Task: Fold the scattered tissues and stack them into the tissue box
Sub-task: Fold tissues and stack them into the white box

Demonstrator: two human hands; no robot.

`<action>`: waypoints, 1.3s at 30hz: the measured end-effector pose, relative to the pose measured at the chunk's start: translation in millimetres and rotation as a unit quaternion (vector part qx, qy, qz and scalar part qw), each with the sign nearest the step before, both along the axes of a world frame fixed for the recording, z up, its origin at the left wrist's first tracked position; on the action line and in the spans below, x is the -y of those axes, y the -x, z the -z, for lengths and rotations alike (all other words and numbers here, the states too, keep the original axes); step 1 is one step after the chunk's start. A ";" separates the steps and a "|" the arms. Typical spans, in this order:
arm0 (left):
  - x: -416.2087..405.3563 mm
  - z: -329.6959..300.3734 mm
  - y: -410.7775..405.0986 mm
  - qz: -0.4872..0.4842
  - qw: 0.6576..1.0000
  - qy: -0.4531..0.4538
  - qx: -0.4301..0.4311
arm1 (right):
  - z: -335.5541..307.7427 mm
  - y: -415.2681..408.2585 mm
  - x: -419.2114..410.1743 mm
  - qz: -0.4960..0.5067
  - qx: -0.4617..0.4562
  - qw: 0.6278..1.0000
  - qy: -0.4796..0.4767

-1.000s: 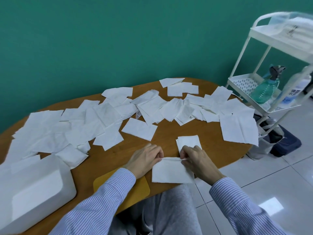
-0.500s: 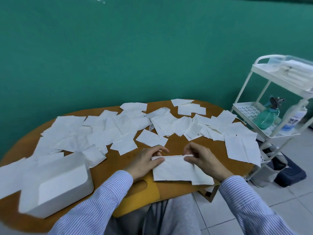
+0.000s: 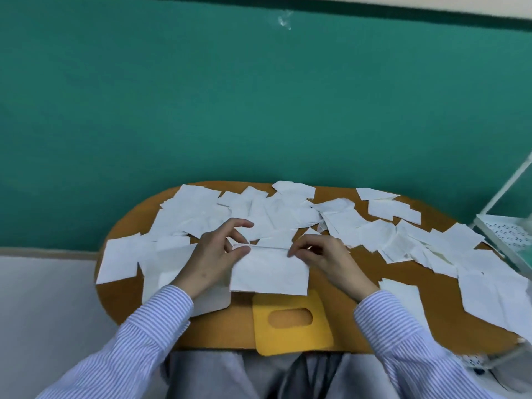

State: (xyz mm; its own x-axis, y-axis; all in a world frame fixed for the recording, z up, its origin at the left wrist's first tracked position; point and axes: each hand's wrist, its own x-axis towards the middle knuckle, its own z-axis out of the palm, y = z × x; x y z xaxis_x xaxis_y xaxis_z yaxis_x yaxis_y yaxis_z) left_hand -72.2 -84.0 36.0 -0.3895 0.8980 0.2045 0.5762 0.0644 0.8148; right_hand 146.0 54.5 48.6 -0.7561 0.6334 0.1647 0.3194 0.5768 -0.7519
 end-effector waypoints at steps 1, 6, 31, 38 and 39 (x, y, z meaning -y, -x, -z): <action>9.3 1.3 10.7 -0.014 1.000 0.004 -0.005 | 0.5 14.9 3.4 -0.015 0.001 1.000 -0.001; 50.8 18.1 59.9 -0.080 0.996 0.042 -0.021 | 16.0 86.6 20.1 -0.077 0.022 0.997 -0.006; 71.9 63.7 107.9 -0.096 0.931 0.167 -0.309 | 84.1 173.4 32.0 -0.146 0.171 0.936 -0.270; 65.9 66.5 85.2 -0.086 0.926 0.124 -0.346 | 77.6 148.3 35.3 -0.146 0.131 0.943 -0.268; 63.6 66.4 80.2 -0.082 0.920 0.116 -0.366 | 75.4 143.3 35.1 -0.138 0.129 0.942 -0.277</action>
